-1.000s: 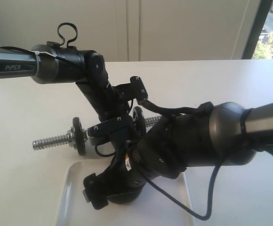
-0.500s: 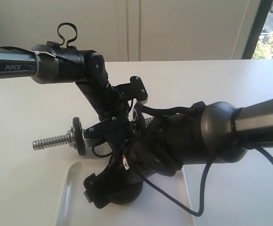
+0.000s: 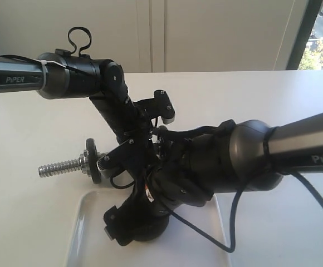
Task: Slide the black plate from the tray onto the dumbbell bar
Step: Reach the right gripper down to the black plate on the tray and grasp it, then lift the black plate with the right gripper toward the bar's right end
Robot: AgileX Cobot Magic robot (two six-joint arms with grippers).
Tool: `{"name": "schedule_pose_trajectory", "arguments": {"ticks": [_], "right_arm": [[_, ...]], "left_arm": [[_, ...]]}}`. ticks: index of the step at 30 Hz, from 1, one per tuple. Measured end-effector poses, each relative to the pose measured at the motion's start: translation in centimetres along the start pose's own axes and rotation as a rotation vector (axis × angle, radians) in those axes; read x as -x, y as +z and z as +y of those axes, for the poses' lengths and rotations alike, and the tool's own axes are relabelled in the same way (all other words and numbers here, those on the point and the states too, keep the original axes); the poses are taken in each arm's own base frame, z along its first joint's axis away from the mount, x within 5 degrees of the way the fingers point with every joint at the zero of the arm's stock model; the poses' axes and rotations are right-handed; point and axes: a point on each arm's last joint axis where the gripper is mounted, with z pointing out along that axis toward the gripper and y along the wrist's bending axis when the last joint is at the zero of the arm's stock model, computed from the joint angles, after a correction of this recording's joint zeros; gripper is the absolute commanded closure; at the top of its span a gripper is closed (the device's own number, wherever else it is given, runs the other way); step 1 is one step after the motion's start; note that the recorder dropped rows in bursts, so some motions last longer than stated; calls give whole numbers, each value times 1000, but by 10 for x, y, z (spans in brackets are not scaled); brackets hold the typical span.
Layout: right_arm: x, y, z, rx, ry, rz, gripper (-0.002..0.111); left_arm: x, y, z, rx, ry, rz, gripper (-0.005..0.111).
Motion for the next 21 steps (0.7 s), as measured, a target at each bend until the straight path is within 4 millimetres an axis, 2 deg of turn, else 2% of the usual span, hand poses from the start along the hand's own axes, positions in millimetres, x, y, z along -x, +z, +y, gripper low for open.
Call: {"name": "schedule_pose_trajectory", "arguments": {"ticks": [7, 9, 11, 13, 14, 15, 17, 20, 21], "right_arm": [[-5, 14, 1, -4, 1, 33, 4], [-6, 16, 1, -2, 10, 40, 8], [-6, 16, 1, -6, 25, 58, 22], [-7, 15, 1, -10, 40, 80, 47], [-8, 15, 0, -12, 42, 87, 66], [-8, 14, 0, -17, 45, 103, 79], [-9, 13, 0, -24, 51, 124, 97], [-9, 9, -1, -28, 62, 138, 108], [-10, 6, -1, -30, 68, 146, 108]], "left_arm": [[0, 0, 0, 0, 0, 0, 107], [0, 0, 0, 0, 0, 0, 107], [0, 0, 0, 0, 0, 0, 107], [0, 0, 0, 0, 0, 0, 107], [0, 0, 0, 0, 0, 0, 107], [0, 0, 0, -1, -1, -1, 107], [0, 0, 0, -1, -1, -1, 107], [0, 0, 0, -1, -1, -1, 107], [0, 0, 0, -1, -1, -1, 107]]}}
